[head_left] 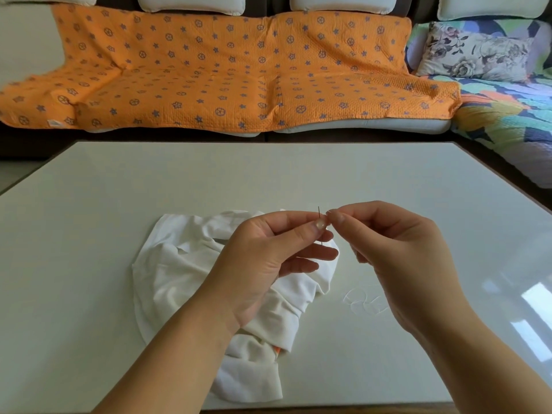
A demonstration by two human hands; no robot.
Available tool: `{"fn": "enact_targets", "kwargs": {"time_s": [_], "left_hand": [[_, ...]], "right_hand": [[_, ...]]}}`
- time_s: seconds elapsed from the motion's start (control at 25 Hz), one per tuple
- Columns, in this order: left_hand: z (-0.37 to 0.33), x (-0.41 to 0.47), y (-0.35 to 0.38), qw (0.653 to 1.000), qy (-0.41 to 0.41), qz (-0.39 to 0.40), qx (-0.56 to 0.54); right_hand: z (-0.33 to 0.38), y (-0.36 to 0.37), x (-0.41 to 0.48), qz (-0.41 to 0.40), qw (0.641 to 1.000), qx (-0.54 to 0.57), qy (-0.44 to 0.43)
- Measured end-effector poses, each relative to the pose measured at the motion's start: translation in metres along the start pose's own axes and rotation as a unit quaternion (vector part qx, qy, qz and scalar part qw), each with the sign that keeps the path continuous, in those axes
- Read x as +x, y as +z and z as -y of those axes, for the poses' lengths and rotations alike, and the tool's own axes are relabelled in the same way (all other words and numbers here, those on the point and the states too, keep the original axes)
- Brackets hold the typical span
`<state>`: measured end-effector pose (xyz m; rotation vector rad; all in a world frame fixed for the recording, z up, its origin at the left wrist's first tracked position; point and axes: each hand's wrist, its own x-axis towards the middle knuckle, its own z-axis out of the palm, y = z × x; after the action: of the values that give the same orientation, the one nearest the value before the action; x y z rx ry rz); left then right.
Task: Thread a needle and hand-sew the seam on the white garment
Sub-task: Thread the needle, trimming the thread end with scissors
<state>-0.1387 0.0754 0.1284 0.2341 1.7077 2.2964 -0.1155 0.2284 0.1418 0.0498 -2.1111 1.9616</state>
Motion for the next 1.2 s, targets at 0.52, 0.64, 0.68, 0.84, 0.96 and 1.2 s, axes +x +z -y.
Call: {"fn": "enact_targets", "kwargs": {"time_s": [0.52,0.64,0.68,0.84,0.96,1.2], "left_hand": [[-0.003,-0.002,-0.001,0.999,0.014,-0.008,0.043],[-0.002,-0.002,0.000,0.999,0.015,-0.002,0.046],[-0.002,-0.002,0.000,0.999,0.014,-0.001,0.047],[-0.002,-0.002,0.001,0.999,0.014,0.002,0.048],[-0.002,-0.002,0.001,0.999,0.016,0.002,0.052],[-0.001,-0.002,0.000,0.997,0.017,0.002,0.069]], "right_hand": [[0.002,0.002,-0.007,-0.014,0.996,-0.058,-0.063],[0.002,0.003,-0.008,-0.015,0.995,-0.068,-0.066],[0.003,0.003,-0.008,-0.017,0.995,-0.069,-0.065],[0.005,0.002,-0.009,-0.018,0.994,-0.080,-0.070],[0.004,0.002,-0.009,-0.020,0.994,-0.087,-0.067],[0.004,0.002,-0.011,-0.027,0.993,-0.092,-0.067]]}}
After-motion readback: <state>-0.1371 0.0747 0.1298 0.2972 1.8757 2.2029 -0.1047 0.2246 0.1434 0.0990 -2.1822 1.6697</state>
